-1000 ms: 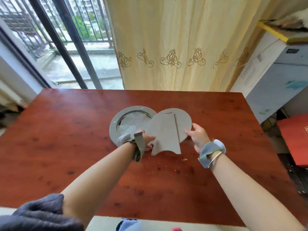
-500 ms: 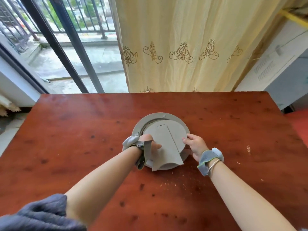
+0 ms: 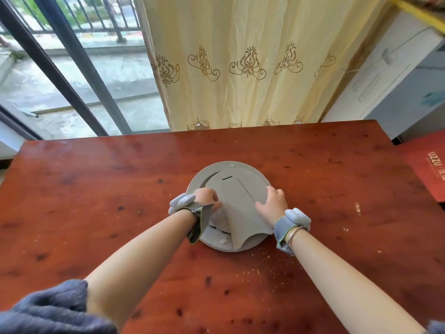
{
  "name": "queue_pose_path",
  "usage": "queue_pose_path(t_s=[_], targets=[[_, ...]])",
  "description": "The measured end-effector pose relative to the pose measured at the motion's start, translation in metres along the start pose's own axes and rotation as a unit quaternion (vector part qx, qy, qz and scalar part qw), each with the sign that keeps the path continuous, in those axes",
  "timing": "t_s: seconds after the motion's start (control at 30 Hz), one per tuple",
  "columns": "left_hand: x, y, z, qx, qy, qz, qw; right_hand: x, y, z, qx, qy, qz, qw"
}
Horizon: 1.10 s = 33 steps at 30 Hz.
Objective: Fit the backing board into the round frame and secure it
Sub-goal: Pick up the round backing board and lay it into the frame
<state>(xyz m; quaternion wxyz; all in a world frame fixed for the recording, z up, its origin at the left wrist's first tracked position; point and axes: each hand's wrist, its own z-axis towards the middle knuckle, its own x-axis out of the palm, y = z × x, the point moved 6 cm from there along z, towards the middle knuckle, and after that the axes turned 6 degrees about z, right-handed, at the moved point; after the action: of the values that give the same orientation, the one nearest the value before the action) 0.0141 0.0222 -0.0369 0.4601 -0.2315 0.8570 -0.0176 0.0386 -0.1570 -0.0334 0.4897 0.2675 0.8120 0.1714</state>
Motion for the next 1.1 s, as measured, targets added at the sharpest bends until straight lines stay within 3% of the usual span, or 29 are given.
queue_pose_path(t_s=[0.07,0.17,0.23,0.33,0.5,0.83,0.93,1.0,1.1], targets=[[-0.001,0.013,-0.003,-0.032,-0.048,0.027,0.998,0.002,-0.002,-0.001,-0.003,0.007,-0.032,0.999],[-0.008,0.034,-0.009,-0.146,-0.126,0.010,0.981,-0.006,0.001,0.009,-0.030,-0.012,-0.083,0.996],[-0.006,0.042,-0.010,-0.207,-0.097,-0.032,0.973,-0.012,0.006,0.018,-0.051,-0.018,-0.094,0.994],[0.001,0.043,-0.008,-0.229,-0.030,-0.039,0.972,-0.019,0.007,0.033,-0.059,-0.033,-0.077,0.995],[0.006,0.043,-0.009,-0.253,-0.030,-0.067,0.965,-0.017,0.010,0.053,-0.033,0.014,-0.037,0.999],[-0.030,0.015,0.028,-0.087,-0.059,-0.071,0.992,-0.021,-0.029,0.025,0.065,-0.004,-0.007,0.998],[-0.028,0.017,0.035,-0.057,-0.045,-0.070,0.995,-0.024,-0.025,0.016,0.021,-0.048,-0.088,0.995],[-0.032,0.014,0.033,-0.036,-0.078,-0.026,0.996,-0.026,-0.016,0.013,-0.032,-0.096,-0.142,0.985],[-0.033,0.007,0.021,-0.006,-0.153,0.063,0.986,-0.019,-0.006,0.014,-0.045,-0.077,-0.127,0.988]])
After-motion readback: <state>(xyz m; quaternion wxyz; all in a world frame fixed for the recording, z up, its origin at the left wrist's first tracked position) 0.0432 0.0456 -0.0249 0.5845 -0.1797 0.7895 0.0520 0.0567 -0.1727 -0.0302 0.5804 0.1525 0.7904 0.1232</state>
